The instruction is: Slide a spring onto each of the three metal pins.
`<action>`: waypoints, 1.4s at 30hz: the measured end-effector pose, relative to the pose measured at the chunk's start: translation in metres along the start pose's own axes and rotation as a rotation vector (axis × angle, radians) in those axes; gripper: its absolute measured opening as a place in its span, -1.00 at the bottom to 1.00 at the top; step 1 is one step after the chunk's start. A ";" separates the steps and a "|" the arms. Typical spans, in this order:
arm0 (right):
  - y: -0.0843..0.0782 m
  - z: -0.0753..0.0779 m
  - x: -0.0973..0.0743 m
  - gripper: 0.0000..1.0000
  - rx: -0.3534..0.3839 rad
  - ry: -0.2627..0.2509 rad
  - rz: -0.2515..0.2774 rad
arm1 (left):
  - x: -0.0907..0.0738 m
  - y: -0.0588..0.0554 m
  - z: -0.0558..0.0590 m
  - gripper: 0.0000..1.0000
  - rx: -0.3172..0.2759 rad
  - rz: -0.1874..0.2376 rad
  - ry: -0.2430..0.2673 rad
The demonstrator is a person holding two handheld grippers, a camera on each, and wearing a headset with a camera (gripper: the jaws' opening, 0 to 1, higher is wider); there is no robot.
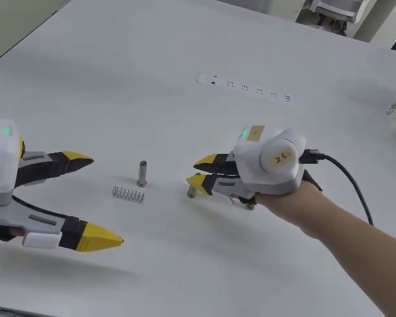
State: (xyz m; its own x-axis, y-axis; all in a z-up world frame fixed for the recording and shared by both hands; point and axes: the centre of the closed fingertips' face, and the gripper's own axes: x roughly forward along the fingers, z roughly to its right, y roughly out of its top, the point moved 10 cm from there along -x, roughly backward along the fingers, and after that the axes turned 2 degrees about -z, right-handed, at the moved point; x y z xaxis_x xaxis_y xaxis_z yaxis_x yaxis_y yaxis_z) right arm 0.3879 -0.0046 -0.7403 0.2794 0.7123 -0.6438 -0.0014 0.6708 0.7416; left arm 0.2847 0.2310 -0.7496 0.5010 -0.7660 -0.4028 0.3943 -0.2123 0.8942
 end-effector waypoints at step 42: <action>0.022 -0.030 0.001 -0.75 0.192 0.118 0.147 | -0.002 0.000 -0.002 0.90 -0.001 -0.003 0.003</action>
State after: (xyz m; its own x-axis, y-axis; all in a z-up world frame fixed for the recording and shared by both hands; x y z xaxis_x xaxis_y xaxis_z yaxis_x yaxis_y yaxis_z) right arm 0.3588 0.0173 -0.7298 0.1758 0.8259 -0.5357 0.1519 0.5149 0.8437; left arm 0.2851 0.2344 -0.7495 0.5024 -0.7635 -0.4058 0.3967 -0.2136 0.8928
